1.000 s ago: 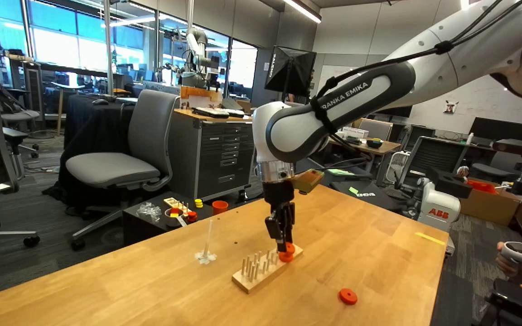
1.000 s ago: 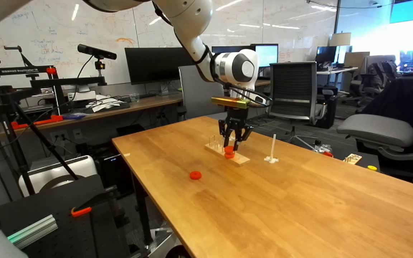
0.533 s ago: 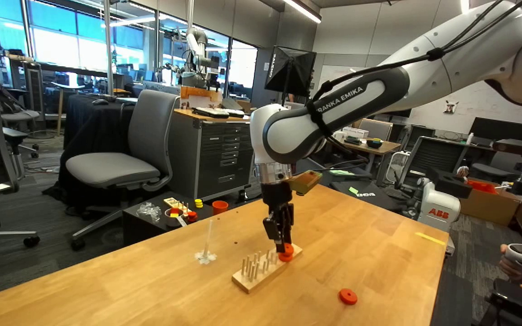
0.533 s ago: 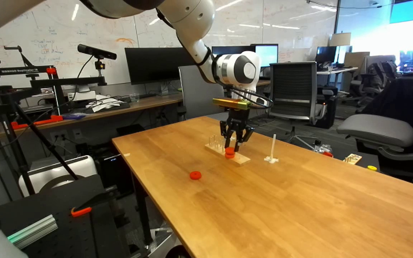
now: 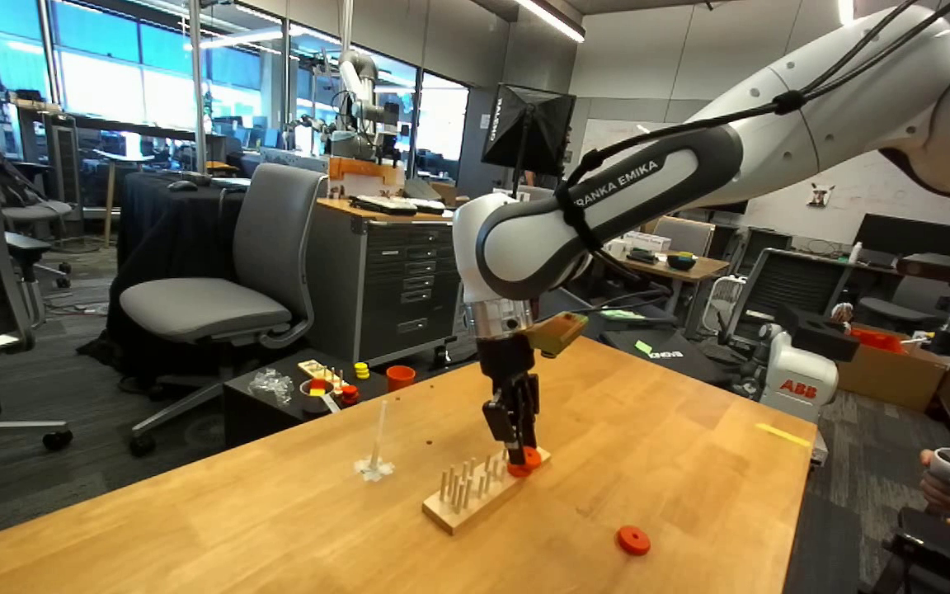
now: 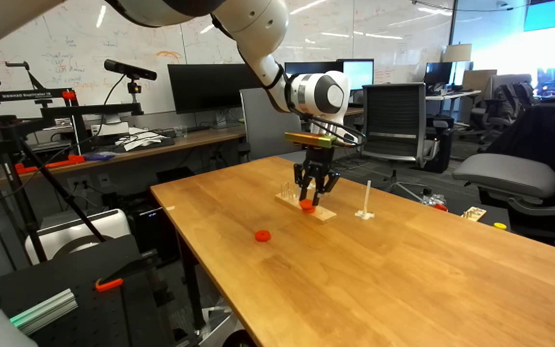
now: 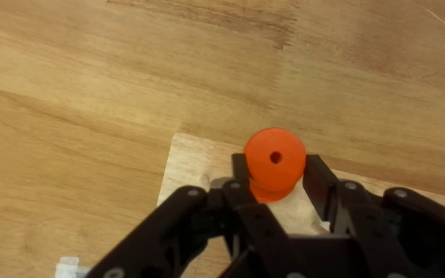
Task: Pick up two orange small objects from the table and put them on top of each other on the wooden holder.
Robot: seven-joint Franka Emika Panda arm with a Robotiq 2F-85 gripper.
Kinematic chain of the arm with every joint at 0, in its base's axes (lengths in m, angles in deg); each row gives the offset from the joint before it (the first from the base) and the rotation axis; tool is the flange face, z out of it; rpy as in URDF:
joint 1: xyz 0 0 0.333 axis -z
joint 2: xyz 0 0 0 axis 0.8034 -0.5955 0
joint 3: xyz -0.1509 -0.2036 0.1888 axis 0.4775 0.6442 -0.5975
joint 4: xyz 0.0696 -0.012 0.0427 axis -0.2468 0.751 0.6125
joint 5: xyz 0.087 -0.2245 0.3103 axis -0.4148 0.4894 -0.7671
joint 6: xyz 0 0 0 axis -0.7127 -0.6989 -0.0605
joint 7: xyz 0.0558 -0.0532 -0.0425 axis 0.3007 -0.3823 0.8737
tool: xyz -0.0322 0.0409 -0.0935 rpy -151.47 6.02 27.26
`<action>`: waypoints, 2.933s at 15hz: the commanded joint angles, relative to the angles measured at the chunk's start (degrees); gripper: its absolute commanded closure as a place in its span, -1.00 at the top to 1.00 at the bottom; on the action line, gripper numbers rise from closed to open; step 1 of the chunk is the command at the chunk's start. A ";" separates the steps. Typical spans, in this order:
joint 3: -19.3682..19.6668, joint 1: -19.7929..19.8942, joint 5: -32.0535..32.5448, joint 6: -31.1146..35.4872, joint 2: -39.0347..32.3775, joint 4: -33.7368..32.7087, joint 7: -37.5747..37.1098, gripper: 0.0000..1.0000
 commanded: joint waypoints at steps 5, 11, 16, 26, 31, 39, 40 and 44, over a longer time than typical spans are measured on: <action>0.49 -0.34 -0.31 -2.86 -2.52 -4.42 -0.71 -0.67; 0.41 -0.63 -0.32 -3.29 -3.45 -6.42 -0.78 -0.67; 0.28 -0.84 -0.49 -3.50 -3.34 -7.09 -1.15 -0.67; 0.15 -1.27 -0.67 -3.81 -3.50 -8.10 -1.15 -0.67; 0.39 -1.06 -0.83 -4.86 -4.50 -9.85 -1.45 -0.67; 0.84 -0.92 -1.05 -8.15 -7.89 -14.56 -2.21 -0.67; 0.86 -0.92 -1.09 -8.68 -8.34 -15.37 -2.27 -0.67; 0.85 -0.75 -1.45 -10.94 -10.01 -18.41 -2.41 -0.67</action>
